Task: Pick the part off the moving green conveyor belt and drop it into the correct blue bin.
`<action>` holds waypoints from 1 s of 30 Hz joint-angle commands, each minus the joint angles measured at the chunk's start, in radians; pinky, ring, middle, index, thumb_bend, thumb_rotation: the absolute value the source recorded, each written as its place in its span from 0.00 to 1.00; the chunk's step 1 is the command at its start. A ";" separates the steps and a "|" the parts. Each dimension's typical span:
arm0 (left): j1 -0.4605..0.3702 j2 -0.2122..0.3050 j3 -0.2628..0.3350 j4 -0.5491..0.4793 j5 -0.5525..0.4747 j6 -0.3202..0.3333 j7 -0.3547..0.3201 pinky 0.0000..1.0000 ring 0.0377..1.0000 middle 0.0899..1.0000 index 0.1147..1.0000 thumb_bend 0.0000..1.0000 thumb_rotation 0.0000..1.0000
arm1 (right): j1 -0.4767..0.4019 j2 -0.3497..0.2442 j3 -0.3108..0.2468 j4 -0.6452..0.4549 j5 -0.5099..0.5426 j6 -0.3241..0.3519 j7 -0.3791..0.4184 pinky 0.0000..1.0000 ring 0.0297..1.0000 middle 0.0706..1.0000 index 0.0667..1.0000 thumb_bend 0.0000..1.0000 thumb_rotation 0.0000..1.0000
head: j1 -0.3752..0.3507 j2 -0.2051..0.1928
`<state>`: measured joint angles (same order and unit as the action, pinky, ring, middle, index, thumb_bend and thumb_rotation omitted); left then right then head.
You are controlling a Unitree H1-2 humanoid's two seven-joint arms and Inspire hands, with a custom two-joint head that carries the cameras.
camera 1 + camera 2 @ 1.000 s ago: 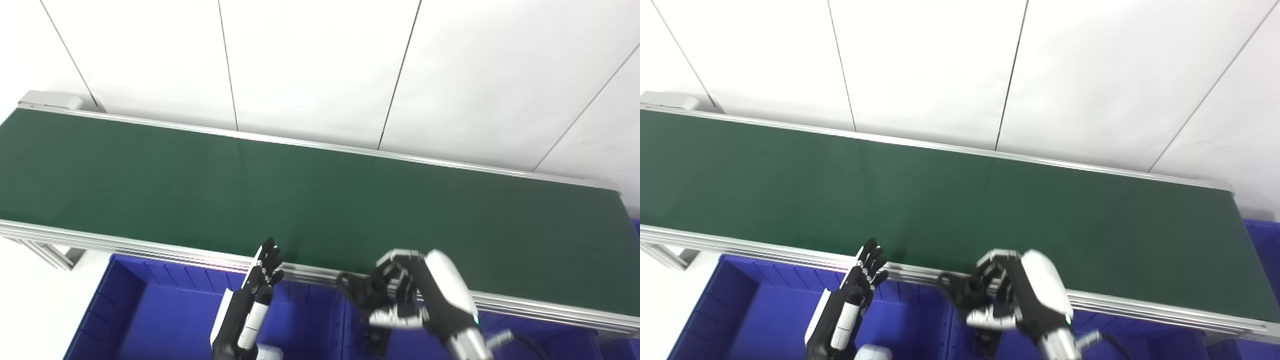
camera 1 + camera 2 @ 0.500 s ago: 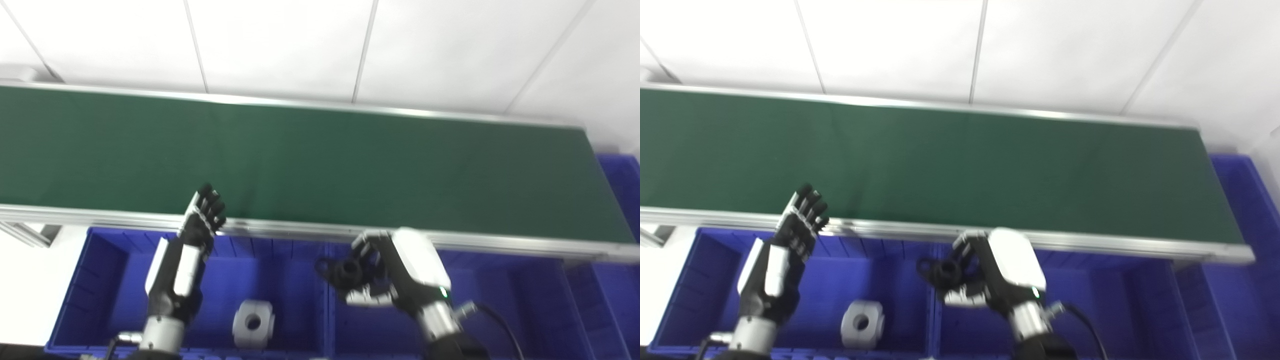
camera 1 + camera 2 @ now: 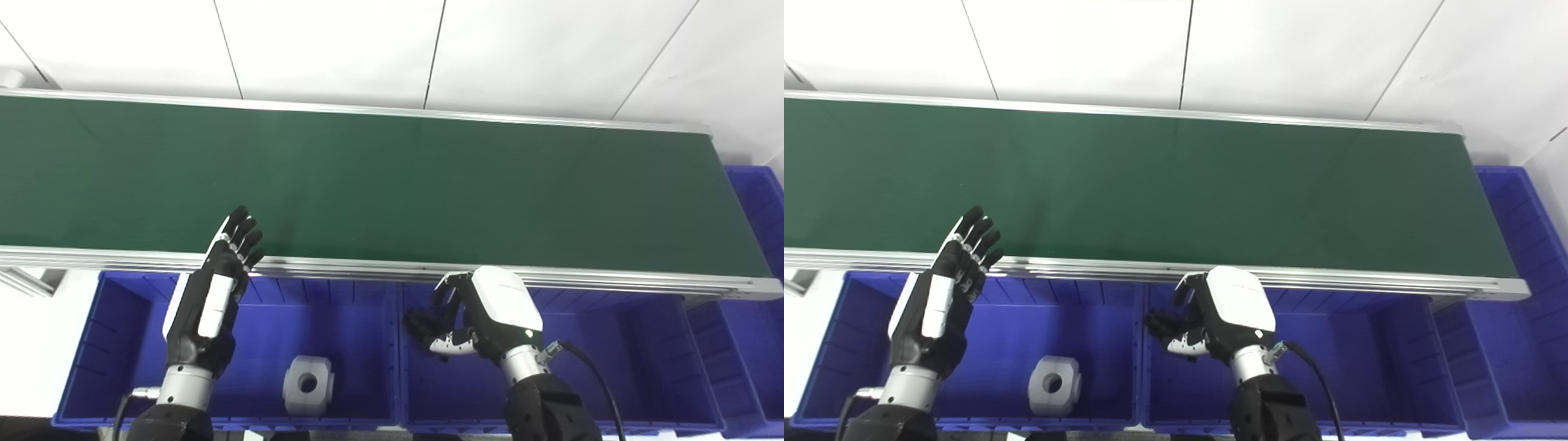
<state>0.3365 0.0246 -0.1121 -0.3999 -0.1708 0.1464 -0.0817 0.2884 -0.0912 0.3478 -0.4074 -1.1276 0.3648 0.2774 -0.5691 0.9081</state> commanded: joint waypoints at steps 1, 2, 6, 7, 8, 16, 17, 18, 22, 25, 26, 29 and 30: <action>-0.009 -0.005 0.000 -0.028 0.000 -0.008 -0.004 0.93 0.94 0.95 0.94 0.71 0.84 | -0.008 0.008 -0.005 -0.011 -0.014 0.006 -0.003 0.22 0.28 0.36 0.50 0.52 0.00 | 0.001 -0.002; -0.008 -0.007 0.000 -0.028 -0.003 -0.007 -0.004 0.93 0.94 0.95 0.94 0.70 0.83 | -0.009 0.009 -0.006 -0.009 -0.017 0.008 -0.002 0.21 0.27 0.40 0.47 0.52 0.00 | 0.002 -0.002; -0.008 -0.011 0.002 -0.025 -0.003 -0.010 -0.005 0.93 0.94 0.95 0.94 0.69 0.84 | -0.015 0.010 -0.012 -0.002 -0.059 0.026 0.017 0.18 0.23 0.43 0.45 0.53 0.00 | 0.006 -0.004; -0.008 -0.011 0.002 -0.025 -0.003 -0.011 -0.005 0.93 0.94 0.95 0.94 0.69 0.84 | -0.017 0.009 -0.013 -0.001 -0.083 0.037 0.038 0.18 0.23 0.43 0.45 0.53 0.00 | 0.006 -0.004; -0.007 -0.012 0.003 -0.026 -0.003 -0.012 -0.005 0.93 0.94 0.95 0.94 0.69 0.84 | -0.019 0.009 -0.015 -0.001 -0.106 0.048 0.061 0.18 0.23 0.43 0.45 0.53 0.00 | 0.006 -0.004; -0.005 -0.013 0.001 -0.034 0.003 -0.008 -0.003 0.89 0.92 0.94 0.93 0.69 0.84 | -0.024 0.017 -0.037 0.011 -0.201 0.077 0.188 0.16 0.21 0.43 0.45 0.53 0.00 | 0.011 -0.011; -0.005 -0.014 0.000 -0.034 0.002 -0.007 -0.002 0.89 0.92 0.93 0.93 0.70 0.84 | -0.023 0.018 -0.039 0.012 -0.199 0.074 0.189 0.16 0.21 0.43 0.45 0.53 0.00 | 0.018 -0.014; -0.005 -0.015 -0.001 -0.034 0.003 -0.006 -0.001 0.89 0.92 0.93 0.93 0.70 0.83 | -0.023 0.020 -0.041 0.012 -0.196 0.072 0.188 0.15 0.21 0.43 0.45 0.53 0.00 | 0.018 -0.014; 0.001 -0.017 -0.009 -0.030 0.015 -0.012 -0.002 0.89 0.92 0.93 0.94 0.72 0.84 | -0.016 0.020 -0.049 -0.001 -0.172 0.064 0.192 0.16 0.22 0.43 0.45 0.53 0.00 | 0.049 -0.022; 0.019 -0.026 -0.026 -0.028 0.032 -0.029 0.001 0.89 0.92 0.94 0.94 0.73 0.84 | 0.020 0.035 -0.070 -0.058 -0.069 0.040 0.136 0.19 0.25 0.43 0.45 0.53 0.00 | 0.119 -0.039; 0.024 -0.029 -0.030 -0.027 0.037 -0.034 0.001 0.89 0.92 0.93 0.94 0.73 0.84 | 0.031 0.039 -0.076 -0.076 -0.032 0.030 0.117 0.20 0.25 0.43 0.45 0.53 0.00 | 0.119 -0.039; 0.039 -0.030 -0.043 -0.008 0.056 -0.059 -0.005 0.89 0.92 0.93 0.95 0.73 0.85 | 0.103 0.105 -0.107 -0.244 0.147 0.045 0.094 0.29 0.35 0.41 0.50 0.52 0.01 | 0.178 -0.059; 0.042 -0.031 -0.046 -0.005 0.060 -0.064 -0.006 0.90 0.92 0.93 0.95 0.73 0.85 | 0.121 0.122 -0.116 -0.280 0.189 0.047 0.084 0.31 0.37 0.44 0.48 0.52 0.09 | 0.178 -0.059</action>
<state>0.3795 -0.0036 -0.1482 -0.3939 -0.1242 0.1328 -0.0808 0.3957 -0.0041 0.2377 -0.6219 -1.0028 0.4288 0.3989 -0.3930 0.8484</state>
